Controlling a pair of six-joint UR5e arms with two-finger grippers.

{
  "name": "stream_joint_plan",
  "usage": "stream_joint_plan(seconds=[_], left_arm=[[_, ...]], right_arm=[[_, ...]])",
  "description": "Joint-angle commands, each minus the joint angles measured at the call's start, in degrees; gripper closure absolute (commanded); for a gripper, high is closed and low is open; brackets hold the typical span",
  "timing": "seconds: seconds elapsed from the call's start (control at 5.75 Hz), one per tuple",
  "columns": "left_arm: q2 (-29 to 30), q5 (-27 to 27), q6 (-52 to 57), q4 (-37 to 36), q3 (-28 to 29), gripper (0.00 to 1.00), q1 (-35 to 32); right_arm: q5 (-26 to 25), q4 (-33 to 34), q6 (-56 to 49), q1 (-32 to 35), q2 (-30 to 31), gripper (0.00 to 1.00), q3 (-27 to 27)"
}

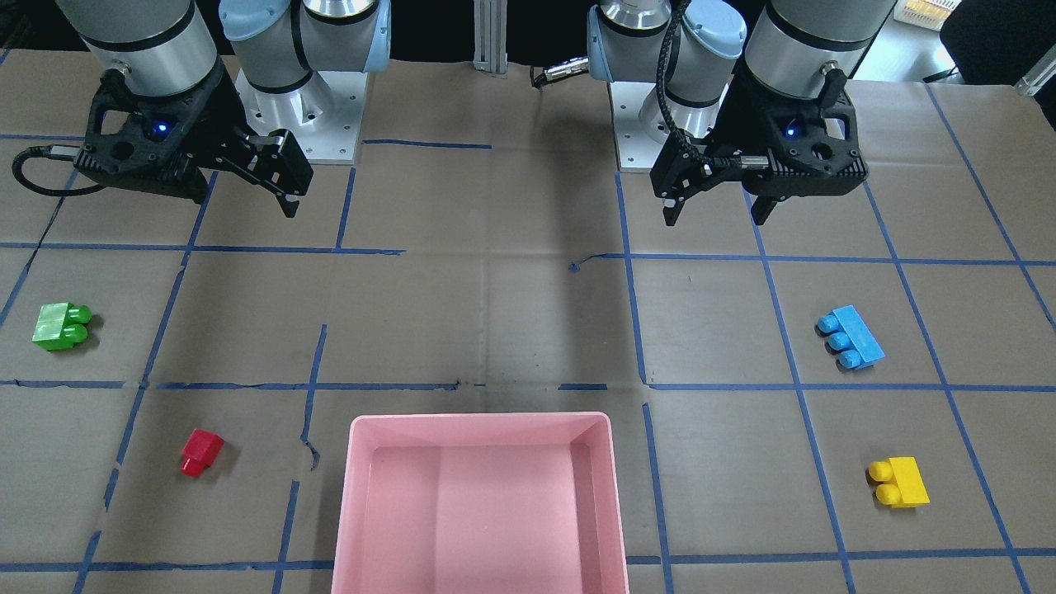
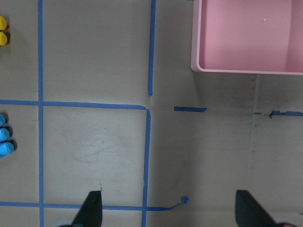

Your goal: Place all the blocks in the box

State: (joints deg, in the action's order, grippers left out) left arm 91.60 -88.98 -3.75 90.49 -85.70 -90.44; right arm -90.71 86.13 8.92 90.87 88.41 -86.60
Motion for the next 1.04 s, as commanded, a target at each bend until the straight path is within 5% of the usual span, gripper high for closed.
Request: stream_joint_plan(seconds=[0.0,0.87], left_arm=[[-0.02,-0.15,-0.37,-0.66,-1.13,0.0,2.79],[7.68,-3.84,3.57,-9.98,-12.74,0.0,21.86]], right_arm=[[0.09,1.66,-9.54,-5.39,-0.34,0.0,0.28],[-3.75,6.06,-51.22,-35.35,-5.07,0.0,-0.06]])
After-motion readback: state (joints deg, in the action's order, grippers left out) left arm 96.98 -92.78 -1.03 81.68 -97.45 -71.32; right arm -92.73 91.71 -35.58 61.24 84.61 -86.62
